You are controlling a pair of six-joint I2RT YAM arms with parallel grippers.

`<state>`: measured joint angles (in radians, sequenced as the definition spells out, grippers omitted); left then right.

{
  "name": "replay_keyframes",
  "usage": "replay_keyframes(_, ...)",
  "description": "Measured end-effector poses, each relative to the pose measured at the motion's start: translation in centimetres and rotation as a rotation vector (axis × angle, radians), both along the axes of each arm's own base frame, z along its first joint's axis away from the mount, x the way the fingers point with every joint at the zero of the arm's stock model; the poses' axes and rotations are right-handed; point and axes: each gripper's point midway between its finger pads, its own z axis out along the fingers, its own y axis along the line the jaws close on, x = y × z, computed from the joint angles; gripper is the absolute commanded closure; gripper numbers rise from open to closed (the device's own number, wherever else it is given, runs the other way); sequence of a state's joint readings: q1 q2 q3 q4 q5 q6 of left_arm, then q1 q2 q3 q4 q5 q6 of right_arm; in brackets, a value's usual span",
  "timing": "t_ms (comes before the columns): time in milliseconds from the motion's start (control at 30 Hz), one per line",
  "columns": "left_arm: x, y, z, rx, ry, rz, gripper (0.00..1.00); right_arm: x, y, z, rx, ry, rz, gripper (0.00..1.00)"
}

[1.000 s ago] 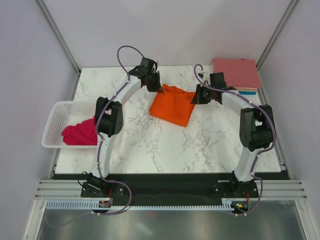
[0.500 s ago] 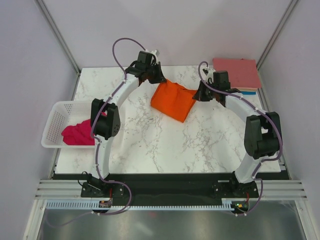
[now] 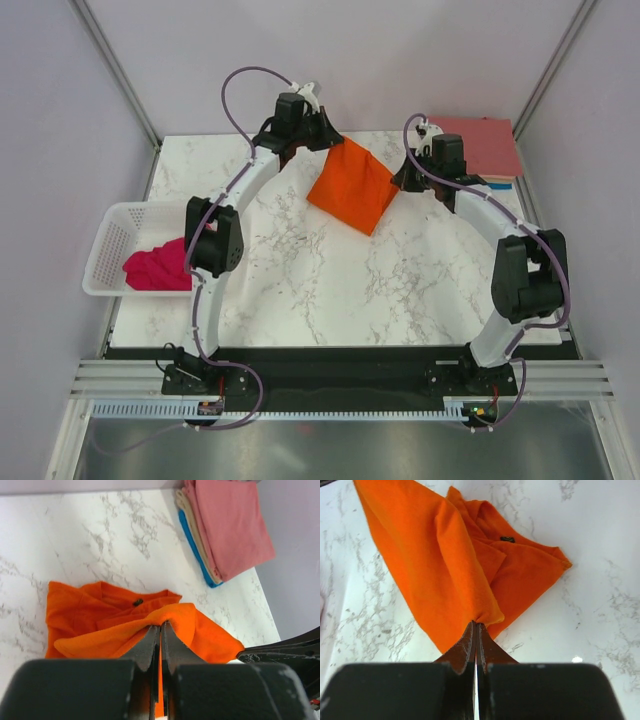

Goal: Fold and stack the t-shirts
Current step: Fold the tshirt

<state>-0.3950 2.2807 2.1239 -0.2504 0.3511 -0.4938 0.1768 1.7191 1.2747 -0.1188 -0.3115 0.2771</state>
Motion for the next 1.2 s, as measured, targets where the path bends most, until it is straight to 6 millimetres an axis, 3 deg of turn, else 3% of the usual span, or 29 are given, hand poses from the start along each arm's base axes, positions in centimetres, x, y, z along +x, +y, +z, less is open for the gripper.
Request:
replay_keyframes(100, 1.5, -0.7, -0.3, -0.024, -0.034, 0.004, 0.91, 1.6, -0.9, -0.9, -0.018, 0.003, -0.040, 1.00)
replay_keyframes(200, 2.9, -1.3, -2.4, -0.038, -0.046, 0.009, 0.77, 3.5, -1.9, -2.1, -0.034, 0.016, -0.077, 0.98)
replay_keyframes(333, 5.2, -1.9, -6.9, -0.038, -0.041, 0.028, 0.67, 7.4, -3.6, -4.6, -0.051, 0.038, -0.131, 0.73)
replay_keyframes(467, 6.1, -0.9, -10.7, 0.003, 0.000, 0.064, 0.65, 10.3, -5.7, -6.7, -0.060, 0.066, -0.171, 0.69)
replay_keyframes(567, 6.4, 0.4, -11.0, 0.044, -0.007, 0.080, 0.65, 11.1, -7.2, -7.0, -0.067, 0.081, -0.193, 0.66)
replay_keyframes(733, 4.3, 3.2, -11.2, 0.161, 0.030, 0.077, 0.63, 9.6, -7.0, -5.8, -0.033, 0.093, -0.172, 0.60)
replay_keyframes(933, 0.8, 5.2, -11.7, 0.273, 0.097, 0.046, 0.62, 3.4, -3.2, -4.5, 0.027, 0.150, -0.077, 0.54)
replay_keyframes(1067, -1.5, 6.0, -13.6, 0.315, 0.172, 0.020, 0.62, 0.1, -0.6, -3.9, 0.071, 0.169, -0.010, 0.51)
replay_keyframes(1200, -3.6, 6.6, -16.4, 0.346, 0.254, -0.007, 0.62, -2.1, 1.2, -5.3, 0.088, 0.216, 0.032, 0.49)
